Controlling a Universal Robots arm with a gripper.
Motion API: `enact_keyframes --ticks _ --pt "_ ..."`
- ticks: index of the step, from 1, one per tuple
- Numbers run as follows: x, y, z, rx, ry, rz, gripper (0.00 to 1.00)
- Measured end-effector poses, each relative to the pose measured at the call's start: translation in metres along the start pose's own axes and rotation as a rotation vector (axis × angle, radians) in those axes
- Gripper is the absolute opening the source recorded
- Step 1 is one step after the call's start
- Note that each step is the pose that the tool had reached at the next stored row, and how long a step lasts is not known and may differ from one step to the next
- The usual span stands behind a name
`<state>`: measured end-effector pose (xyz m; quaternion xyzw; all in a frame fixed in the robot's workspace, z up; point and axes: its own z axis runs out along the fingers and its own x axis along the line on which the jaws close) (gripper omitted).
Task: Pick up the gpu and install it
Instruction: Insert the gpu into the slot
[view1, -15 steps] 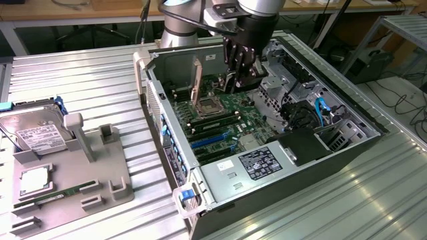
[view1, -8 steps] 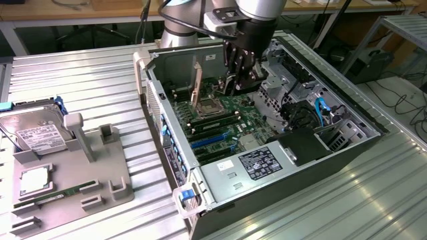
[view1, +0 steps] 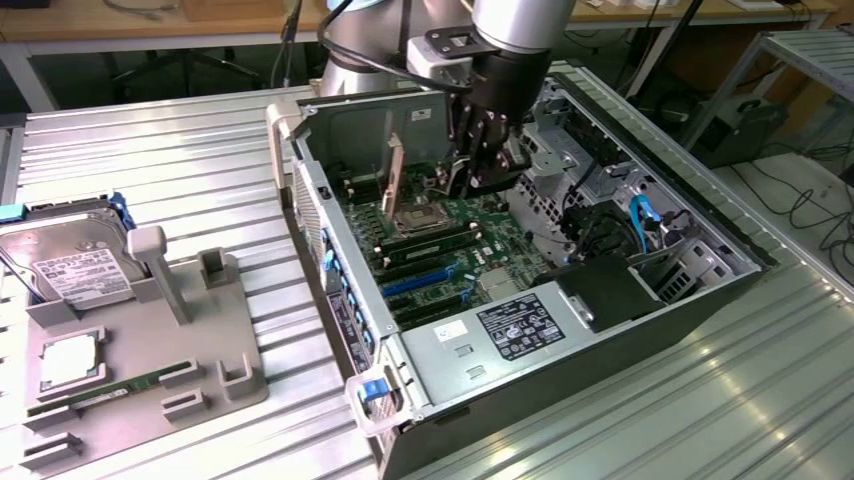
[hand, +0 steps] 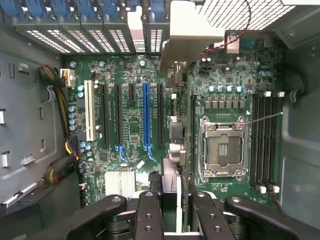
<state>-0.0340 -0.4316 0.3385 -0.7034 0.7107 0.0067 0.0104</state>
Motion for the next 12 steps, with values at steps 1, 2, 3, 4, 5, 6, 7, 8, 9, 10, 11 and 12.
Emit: enact_keyframes --ticks 1,2,3,4,5,6,7,8,9,10,11,12 --pt "0.001 0.0 0.0016 0.0 0.0 0.0 0.28" --pt "0.001 0.0001 0.003 -0.0001 -0.0002 0.0 0.28" --pt "0.001 0.0 0.0042 -0.0001 0.001 0.0 0.28" --pt "0.001 0.0 0.0051 0.0 0.0027 0.0 0.28" --pt "0.001 0.0005 0.0082 0.0002 0.0171 0.0 0.28" --pt "0.001 0.0005 0.0093 0.0035 0.0195 -0.001 0.28" --pt "0.0 0.0006 0.0105 0.0049 0.0195 -0.004 0.28" --pt "-0.001 0.0006 0.0118 0.0058 0.0194 -0.006 0.28" --pt "-0.001 0.0006 0.0131 0.0076 0.0193 -0.008 0.28" --pt "-0.001 0.0013 0.0145 0.0089 0.0195 -0.008 0.28" --pt "-0.001 0.0037 0.016 0.0099 0.0195 -0.008 0.28" --pt "-0.001 0.007 0.0174 0.0105 0.0194 -0.008 0.28"
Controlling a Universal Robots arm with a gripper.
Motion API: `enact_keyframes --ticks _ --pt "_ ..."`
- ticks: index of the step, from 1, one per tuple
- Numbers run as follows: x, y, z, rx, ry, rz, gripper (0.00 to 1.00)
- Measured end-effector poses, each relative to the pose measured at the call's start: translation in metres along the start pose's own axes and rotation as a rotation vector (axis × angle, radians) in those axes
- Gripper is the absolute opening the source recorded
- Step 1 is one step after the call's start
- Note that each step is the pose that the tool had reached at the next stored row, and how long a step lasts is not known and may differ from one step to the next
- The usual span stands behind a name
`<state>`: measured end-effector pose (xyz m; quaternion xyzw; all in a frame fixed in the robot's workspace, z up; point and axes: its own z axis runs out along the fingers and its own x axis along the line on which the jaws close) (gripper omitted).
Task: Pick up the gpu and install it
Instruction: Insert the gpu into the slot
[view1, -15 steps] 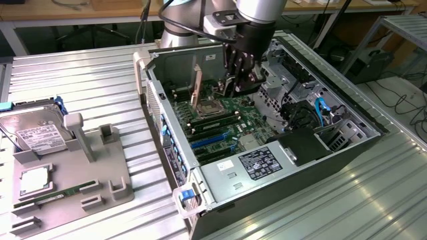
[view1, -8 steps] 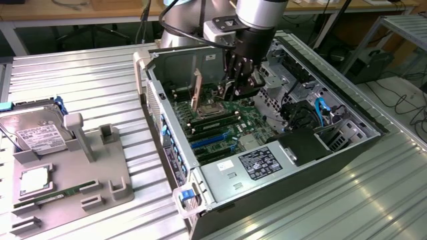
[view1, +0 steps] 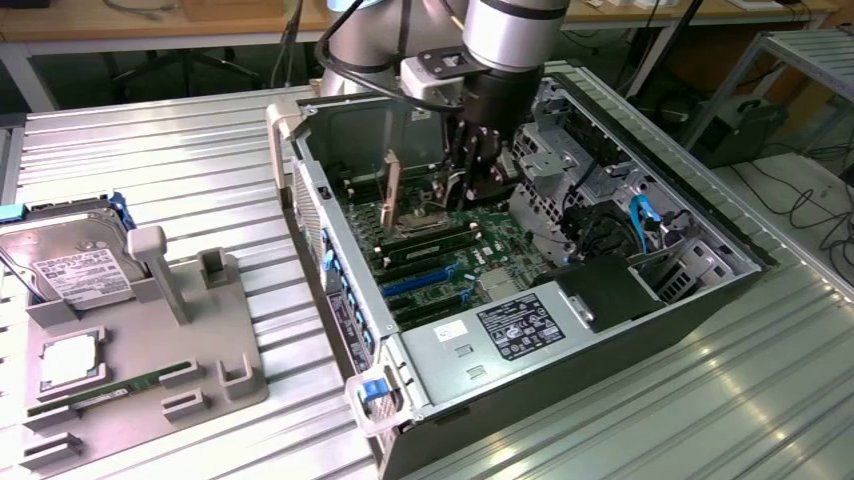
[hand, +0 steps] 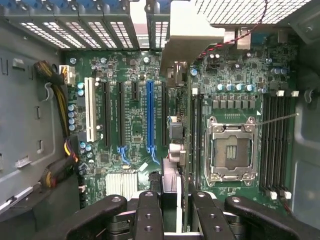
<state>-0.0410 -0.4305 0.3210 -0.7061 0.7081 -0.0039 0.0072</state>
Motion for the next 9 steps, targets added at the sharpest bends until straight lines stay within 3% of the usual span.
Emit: enact_keyframes --ticks 4,9 --pt "0.004 0.0091 0.0032 0.0038 -0.0003 0.0 0.28" --pt "0.017 0.0098 0.0078 0.004 -0.0001 0.0 0.28"
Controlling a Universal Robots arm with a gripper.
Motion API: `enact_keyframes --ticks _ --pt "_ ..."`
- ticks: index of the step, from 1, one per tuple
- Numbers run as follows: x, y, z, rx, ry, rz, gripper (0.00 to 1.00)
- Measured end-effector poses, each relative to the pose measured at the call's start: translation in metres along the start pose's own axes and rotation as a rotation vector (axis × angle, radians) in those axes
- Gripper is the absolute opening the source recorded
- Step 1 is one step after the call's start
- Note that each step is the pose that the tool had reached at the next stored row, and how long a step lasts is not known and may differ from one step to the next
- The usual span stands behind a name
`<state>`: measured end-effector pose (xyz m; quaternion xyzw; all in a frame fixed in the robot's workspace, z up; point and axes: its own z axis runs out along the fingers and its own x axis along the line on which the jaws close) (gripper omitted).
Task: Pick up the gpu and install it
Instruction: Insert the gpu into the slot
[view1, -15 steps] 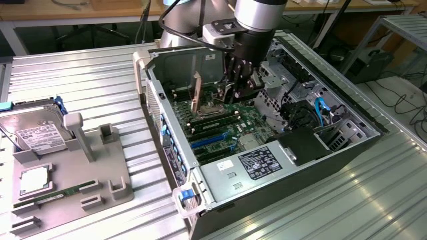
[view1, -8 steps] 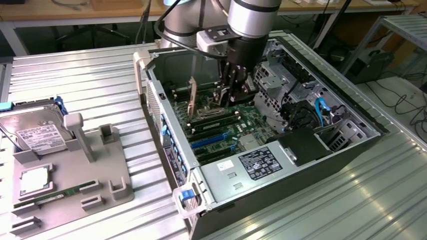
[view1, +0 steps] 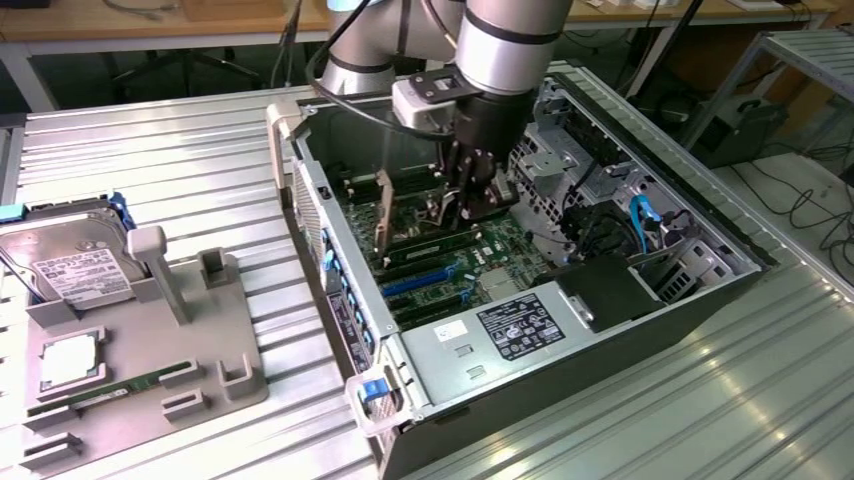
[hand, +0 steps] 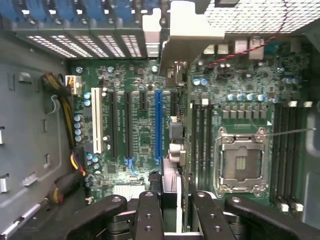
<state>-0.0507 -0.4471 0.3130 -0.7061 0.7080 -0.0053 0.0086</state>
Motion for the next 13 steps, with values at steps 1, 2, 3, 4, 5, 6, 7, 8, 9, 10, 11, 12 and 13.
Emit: enact_keyframes --ticks 1,2,3,4,5,6,7,8,9,10,11,12,13 --pt "0.0 0.0004 0.0007 0.0001 -0.0001 0.0 0.28" --pt "0.0 0.0017 0.0017 0.0003 0.0 0.0 0.28" --pt "0.001 0.0034 0.0032 0.0004 0.0001 0.0 0.28" --pt "0.001 0.0054 0.005 0.0005 0.0001 0.0 0.28" --pt "0.001 0.0076 0.0073 0.0005 0.0001 0.0 0.28" --pt "0.001 0.0082 0.0113 0.0005 0.0 0.0 0.28" --pt "0.002 0.0093 0.0139 0.0005 0.0 0.0 0.28" --pt "0.002 0.0129 0.0162 0.0005 0.0001 0.0 0.28" --pt "0.002 0.0138 0.0181 0.0005 0.0 0.0 0.28" --pt "0.002 0.0138 0.0198 0.0001 0.0001 0.0 0.28" --pt "0.002 0.0139 0.0215 0.0001 0.0001 0.0 0.28" --pt "0.003 0.0139 0.0228 0.0 0.0002 0.0 0.28" --pt "0.003 0.014 0.0242 0.0 0.0 0.0 0.28"
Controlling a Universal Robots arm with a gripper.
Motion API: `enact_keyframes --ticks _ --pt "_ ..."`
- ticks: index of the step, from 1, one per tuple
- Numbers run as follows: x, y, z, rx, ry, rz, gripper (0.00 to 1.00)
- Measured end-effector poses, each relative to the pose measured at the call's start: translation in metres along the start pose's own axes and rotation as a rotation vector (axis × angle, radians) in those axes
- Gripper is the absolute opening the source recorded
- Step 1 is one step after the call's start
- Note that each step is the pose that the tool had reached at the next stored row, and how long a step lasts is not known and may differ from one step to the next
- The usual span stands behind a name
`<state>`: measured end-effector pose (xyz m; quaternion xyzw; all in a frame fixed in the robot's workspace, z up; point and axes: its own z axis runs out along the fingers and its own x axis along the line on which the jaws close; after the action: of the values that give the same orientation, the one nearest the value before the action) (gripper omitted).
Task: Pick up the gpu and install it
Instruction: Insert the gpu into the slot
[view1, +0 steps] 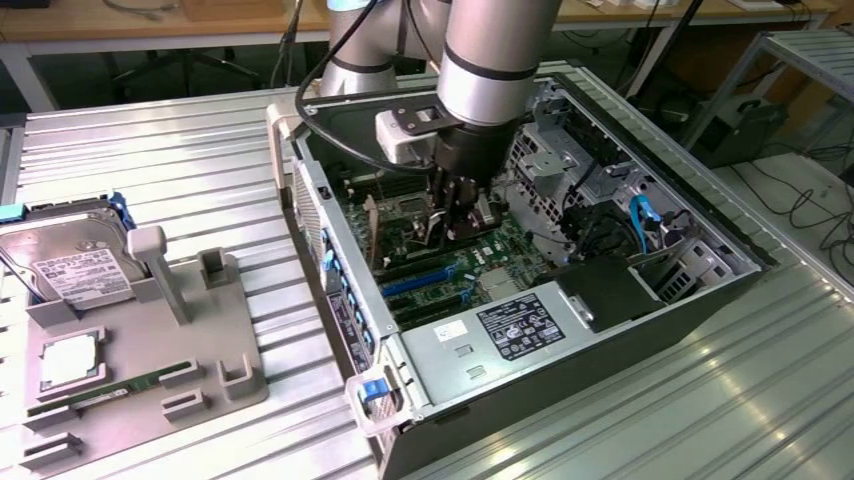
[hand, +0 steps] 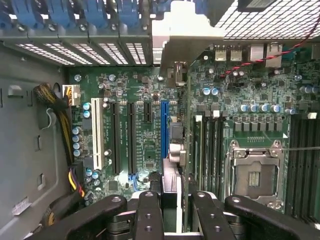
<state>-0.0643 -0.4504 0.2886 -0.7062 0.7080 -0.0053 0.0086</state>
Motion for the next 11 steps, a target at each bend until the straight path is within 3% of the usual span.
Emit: enact_keyframes --ticks 3,5,11 --pt "0.0005 0.0006 0.0035 0.0 -0.0005 0.0 0.28" --pt "0.0072 0.0008 0.0043 0.0001 -0.0009 0.0 0.28" --pt "0.0082 0.0033 0.0062 0.0001 -0.001 0.0 0.28"
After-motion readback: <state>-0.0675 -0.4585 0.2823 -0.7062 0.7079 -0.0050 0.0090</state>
